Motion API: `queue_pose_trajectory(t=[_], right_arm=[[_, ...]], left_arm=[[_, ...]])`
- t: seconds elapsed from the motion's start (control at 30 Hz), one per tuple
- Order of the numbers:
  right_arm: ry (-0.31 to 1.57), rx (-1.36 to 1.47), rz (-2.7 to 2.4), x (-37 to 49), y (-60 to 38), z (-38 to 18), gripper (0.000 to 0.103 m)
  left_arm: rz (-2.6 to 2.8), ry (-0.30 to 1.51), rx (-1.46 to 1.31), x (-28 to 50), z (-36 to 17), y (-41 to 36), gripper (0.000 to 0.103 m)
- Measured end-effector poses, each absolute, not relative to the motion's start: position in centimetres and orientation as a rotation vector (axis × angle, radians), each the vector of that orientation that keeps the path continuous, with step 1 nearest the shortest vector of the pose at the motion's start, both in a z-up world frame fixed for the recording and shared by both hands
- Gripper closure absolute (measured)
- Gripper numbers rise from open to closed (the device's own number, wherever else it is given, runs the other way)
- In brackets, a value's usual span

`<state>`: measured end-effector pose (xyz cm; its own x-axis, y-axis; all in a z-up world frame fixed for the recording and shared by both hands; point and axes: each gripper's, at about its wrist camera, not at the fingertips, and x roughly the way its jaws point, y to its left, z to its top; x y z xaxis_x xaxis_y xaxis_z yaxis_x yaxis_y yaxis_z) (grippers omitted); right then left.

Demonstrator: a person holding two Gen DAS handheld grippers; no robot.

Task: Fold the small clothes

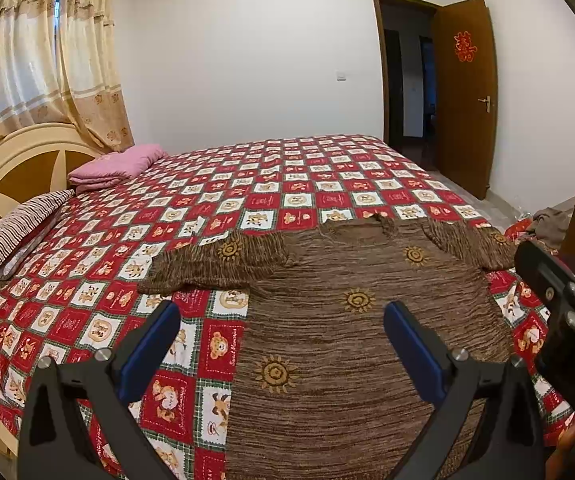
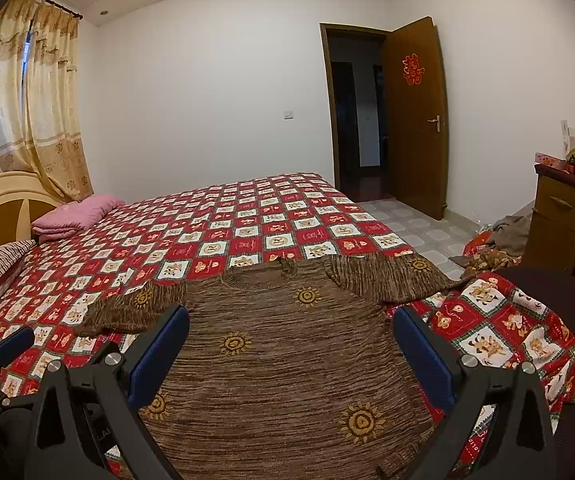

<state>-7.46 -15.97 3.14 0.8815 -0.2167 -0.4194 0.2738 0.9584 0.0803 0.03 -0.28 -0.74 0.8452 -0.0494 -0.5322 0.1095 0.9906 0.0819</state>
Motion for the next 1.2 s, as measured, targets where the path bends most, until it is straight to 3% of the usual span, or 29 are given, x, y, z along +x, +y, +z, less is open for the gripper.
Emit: queue_pose_trajectory(t=[1.2], right_arm=[[0.444, 0.150, -0.259, -6.95, -16.34, 2.53, 0.001]], left_arm=[[-0.092, 0.584, 0.108, 0.13, -1.28, -0.34, 0.000]])
